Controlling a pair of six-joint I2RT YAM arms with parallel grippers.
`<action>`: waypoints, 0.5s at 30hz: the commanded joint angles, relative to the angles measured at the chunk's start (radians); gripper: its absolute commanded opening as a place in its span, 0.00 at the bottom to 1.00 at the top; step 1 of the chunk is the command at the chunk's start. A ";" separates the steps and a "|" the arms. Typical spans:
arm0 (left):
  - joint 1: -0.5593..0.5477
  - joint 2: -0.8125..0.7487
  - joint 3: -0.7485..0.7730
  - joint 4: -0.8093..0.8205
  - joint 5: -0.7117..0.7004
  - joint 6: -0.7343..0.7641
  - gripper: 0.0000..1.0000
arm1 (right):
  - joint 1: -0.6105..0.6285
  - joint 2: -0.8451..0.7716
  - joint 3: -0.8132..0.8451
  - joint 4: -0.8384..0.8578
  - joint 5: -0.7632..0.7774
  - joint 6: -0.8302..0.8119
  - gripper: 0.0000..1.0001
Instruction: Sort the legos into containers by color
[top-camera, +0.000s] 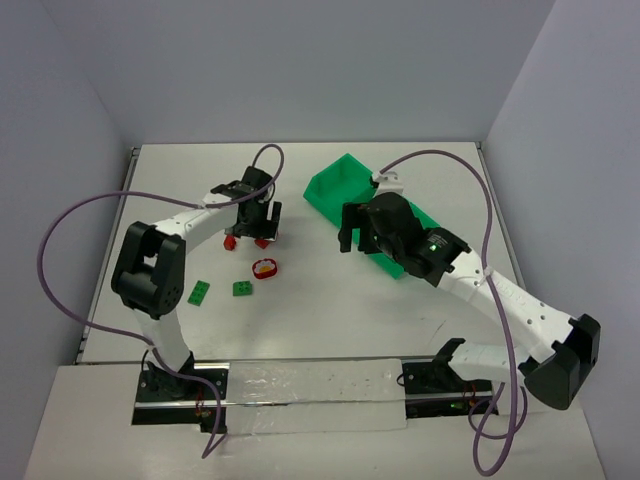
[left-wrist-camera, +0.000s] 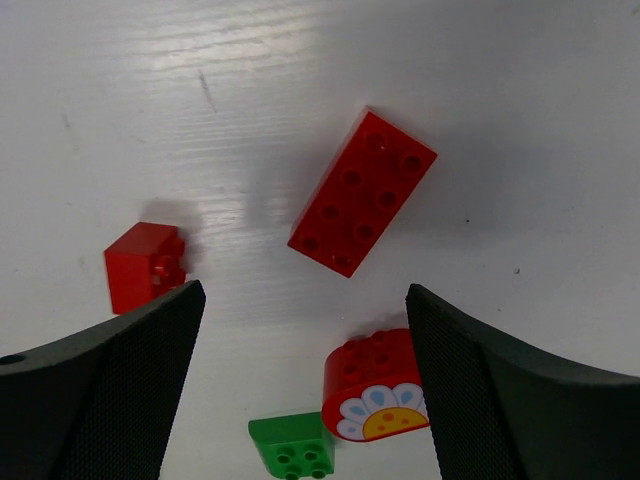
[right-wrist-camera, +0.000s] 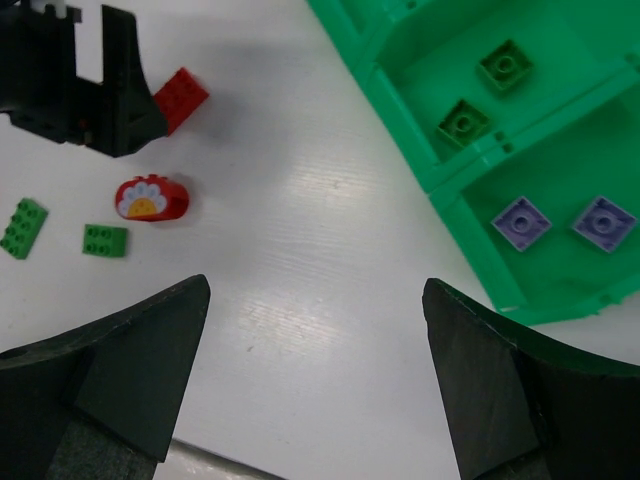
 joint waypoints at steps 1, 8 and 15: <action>-0.031 0.033 0.057 0.053 0.022 0.049 0.88 | -0.044 -0.036 0.040 -0.109 0.052 0.005 0.95; -0.036 0.121 0.141 0.040 -0.016 0.065 0.87 | -0.082 -0.010 0.164 -0.219 0.063 -0.020 0.95; -0.033 0.209 0.226 0.037 -0.044 0.089 0.82 | -0.106 0.037 0.229 -0.261 0.065 -0.047 0.95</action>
